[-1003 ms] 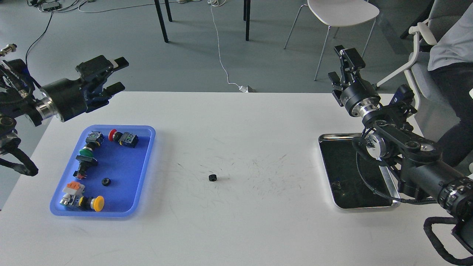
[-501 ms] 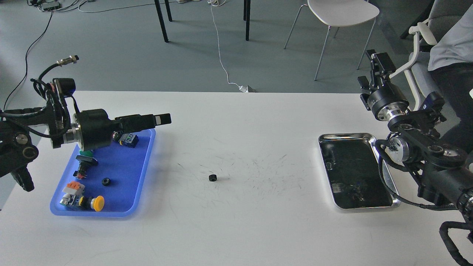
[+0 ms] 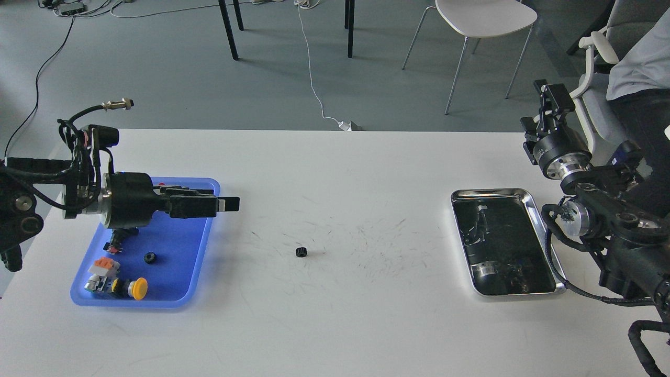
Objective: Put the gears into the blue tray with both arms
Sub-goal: 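Reach the left gripper over the blue tray toward the black part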
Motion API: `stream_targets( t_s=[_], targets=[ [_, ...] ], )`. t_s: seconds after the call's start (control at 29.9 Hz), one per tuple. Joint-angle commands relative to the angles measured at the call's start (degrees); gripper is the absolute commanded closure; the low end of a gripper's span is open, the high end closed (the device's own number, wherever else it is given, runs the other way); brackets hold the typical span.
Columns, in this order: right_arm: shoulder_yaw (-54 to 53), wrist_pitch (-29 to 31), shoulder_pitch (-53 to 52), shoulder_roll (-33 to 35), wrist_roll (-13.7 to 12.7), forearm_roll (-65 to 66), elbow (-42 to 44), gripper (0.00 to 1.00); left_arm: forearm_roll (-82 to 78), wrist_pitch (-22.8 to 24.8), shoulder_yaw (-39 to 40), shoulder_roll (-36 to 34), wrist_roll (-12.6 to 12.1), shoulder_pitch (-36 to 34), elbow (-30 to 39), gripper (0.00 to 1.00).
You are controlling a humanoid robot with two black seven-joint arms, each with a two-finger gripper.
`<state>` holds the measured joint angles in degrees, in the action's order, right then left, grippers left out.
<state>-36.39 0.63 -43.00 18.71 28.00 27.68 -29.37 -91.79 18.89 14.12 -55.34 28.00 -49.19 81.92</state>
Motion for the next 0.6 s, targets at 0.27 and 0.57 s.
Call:
stream_targets(
  t_s=[0.27, 0.57],
  targets=[
    [-0.1, -0.2, -0.1, 0.9, 0.0, 0.0, -0.1, 0.06, -17.6, -8.1, -0.3, 7.6, 0.0, 0.1, -0.1, 0.02],
    [0.0, -0.3, -0.1, 1.1, 0.0, 0.0, -0.1, 0.06, -27.2, -8.3, -0.5, 9.5, 0.0, -1.0, 0.2, 0.02]
  ],
)
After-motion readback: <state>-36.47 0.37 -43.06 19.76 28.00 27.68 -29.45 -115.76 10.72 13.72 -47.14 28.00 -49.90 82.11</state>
